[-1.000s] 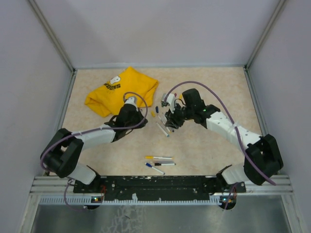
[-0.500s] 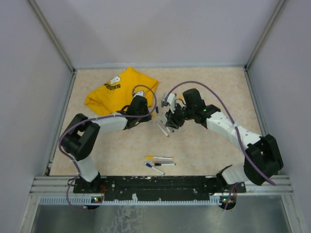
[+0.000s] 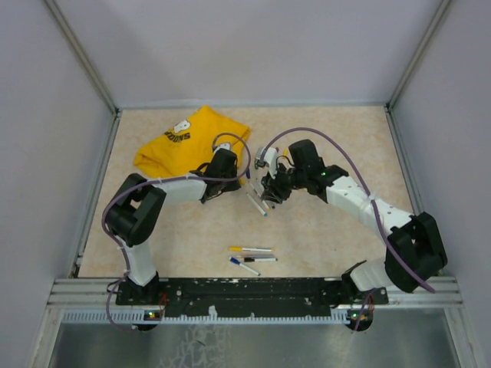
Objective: Open the pen caps
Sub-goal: Place the pen cap at the center of the board.
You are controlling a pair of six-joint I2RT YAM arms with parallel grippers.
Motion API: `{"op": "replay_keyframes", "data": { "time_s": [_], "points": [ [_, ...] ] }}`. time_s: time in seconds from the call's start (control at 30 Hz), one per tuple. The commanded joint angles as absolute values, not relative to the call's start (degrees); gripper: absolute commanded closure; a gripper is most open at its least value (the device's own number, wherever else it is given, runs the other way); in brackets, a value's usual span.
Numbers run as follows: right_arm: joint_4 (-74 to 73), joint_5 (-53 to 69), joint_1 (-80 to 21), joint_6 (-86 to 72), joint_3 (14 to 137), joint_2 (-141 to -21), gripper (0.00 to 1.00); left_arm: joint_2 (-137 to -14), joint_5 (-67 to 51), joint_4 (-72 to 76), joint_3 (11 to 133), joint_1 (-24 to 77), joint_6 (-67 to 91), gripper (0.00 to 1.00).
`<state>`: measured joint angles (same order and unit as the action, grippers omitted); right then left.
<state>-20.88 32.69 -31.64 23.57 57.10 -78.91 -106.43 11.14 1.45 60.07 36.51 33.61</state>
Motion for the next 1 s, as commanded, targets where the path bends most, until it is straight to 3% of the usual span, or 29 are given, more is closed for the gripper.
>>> {"op": "replay_keyframes", "data": {
  "time_s": [0.0,0.43,0.53,0.97],
  "points": [
    [-19.5,33.8,-30.8,24.1,59.0,-77.1,0.60,-106.2,12.8,-0.5,60.3,36.3,33.7,0.77],
    [-19.6,34.4,-30.5,24.0,59.0,-77.2,0.60,-102.8,15.2,-1.1,58.9,36.3,33.8,0.68],
    [-19.6,34.5,-30.5,24.0,59.0,-77.3,0.60,-100.9,15.4,-1.1,58.2,36.3,33.6,0.61],
    [-20.5,36.7,-30.4,24.9,59.2,-77.2,0.60,-86.2,8.6,5.4,49.0,36.3,26.6,0.45]
  ]
}}
